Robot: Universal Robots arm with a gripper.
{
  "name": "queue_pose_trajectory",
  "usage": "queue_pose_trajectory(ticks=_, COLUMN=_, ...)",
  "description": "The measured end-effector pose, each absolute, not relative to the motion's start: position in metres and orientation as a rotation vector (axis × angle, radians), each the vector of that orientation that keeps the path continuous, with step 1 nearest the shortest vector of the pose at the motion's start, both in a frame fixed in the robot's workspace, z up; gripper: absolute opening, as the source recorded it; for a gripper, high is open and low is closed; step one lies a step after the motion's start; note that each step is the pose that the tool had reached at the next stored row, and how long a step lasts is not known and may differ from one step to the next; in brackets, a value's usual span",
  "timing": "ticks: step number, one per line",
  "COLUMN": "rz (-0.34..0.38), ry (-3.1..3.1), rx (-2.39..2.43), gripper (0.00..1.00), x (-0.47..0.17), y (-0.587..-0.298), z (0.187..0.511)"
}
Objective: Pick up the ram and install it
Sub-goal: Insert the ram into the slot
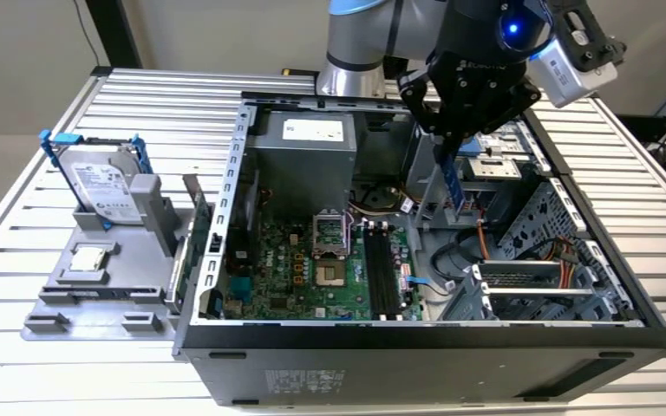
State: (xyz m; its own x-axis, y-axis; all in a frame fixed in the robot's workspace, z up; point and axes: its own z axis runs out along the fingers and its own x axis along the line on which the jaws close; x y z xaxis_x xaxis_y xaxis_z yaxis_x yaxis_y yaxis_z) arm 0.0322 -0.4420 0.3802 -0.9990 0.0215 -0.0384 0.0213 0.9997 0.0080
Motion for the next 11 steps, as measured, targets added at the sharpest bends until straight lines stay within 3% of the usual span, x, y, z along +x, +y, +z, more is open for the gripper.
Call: queue_pose_trajectory(ticks=11, rz=0.012, ry=3.103, rx=0.039, gripper=0.00, x=0.032, y=-0.442, z=0.366)
